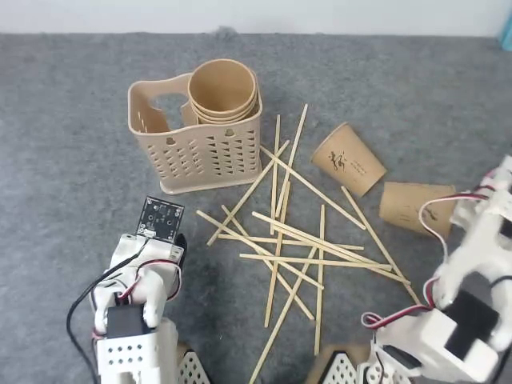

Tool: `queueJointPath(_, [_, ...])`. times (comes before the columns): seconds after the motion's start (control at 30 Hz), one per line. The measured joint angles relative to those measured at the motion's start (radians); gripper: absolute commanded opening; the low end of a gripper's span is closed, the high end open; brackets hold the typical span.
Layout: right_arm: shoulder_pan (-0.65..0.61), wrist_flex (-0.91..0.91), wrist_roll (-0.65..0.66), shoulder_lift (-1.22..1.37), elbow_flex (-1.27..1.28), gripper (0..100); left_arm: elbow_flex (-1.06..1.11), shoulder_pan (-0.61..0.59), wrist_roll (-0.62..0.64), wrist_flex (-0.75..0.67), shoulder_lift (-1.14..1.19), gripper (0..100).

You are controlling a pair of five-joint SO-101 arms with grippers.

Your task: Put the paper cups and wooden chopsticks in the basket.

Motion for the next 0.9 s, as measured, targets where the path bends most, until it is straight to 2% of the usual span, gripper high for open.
queueJointPath(0.53, [-0.356, 0.130, -0.195, 0.000, -0.184, 1.3, 0.000, 0.000, 0.000, 0.000, 0.000, 18])
queueJointPath(0.9, [-0.652, 0.140, -0.235, 0.000, -0.203, 1.3, 0.000, 0.000, 0.000, 0.000, 0.000, 18])
